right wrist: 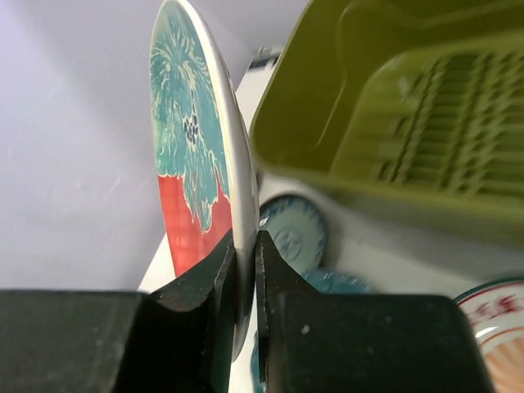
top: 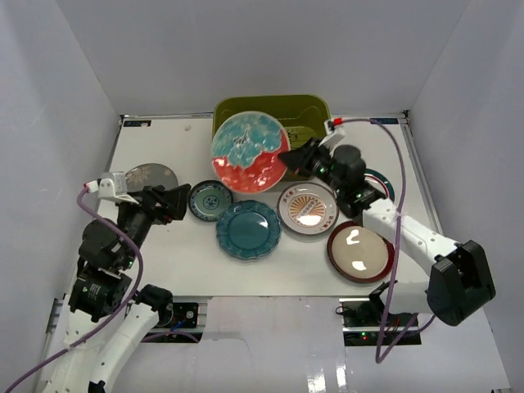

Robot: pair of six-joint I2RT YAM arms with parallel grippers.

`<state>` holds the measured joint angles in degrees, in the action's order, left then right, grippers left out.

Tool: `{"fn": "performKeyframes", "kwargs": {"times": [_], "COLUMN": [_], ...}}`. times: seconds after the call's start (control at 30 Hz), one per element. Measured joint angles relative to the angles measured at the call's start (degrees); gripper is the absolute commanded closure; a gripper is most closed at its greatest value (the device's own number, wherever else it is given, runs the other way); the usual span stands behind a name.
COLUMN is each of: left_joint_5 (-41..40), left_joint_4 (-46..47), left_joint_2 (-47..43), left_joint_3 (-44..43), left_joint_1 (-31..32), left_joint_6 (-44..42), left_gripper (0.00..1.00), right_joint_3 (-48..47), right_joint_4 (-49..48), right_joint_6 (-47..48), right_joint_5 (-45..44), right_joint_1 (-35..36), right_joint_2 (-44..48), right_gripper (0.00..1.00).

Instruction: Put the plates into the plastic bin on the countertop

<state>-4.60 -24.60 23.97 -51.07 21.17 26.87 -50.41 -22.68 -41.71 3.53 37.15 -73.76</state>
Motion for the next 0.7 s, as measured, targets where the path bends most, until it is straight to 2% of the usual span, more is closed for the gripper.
{"fn": "performKeyframes", "kwargs": {"times": [0.13,0.27,0.37,0.53,0.7], "left_joint_5": [4.9,10.6,13.7,16.1,16.7], "left_joint_4": [-0.2,0.4,1.3,4.2,9.3], "left_joint_2": [1.6,8.0,10.9,15.8,20.6], "left_joint_3": [7.1,15.2,21.6,28.4,32.6], "left_joint_1": [0.0,0.0,0.0,0.0,0.0], "left_joint_6": [5.0,10.7,14.6,18.7,20.9], "left_gripper": [0.02,0.05,0.07,0.08,0.08], "right_joint_3": [-9.9,-23.1,-34.4,-51.7,-56.0], "right_joint_4": [2.1,3.9,7.4,18.9,25.8], "right_joint_6": [-0.3,-0.3,0.6,5.1,8.7], "right_joint_5": [7.6,11.8,14.1,15.7,16.0], "right_joint_1": [-12.1,-18.5,-20.4,-20.7,-20.5], "right_joint_2": [-5.6,-17.0,-27.6,-42.9,-50.6], "right_gripper": [0.92,0.92,0.92,0.92,0.92]}}
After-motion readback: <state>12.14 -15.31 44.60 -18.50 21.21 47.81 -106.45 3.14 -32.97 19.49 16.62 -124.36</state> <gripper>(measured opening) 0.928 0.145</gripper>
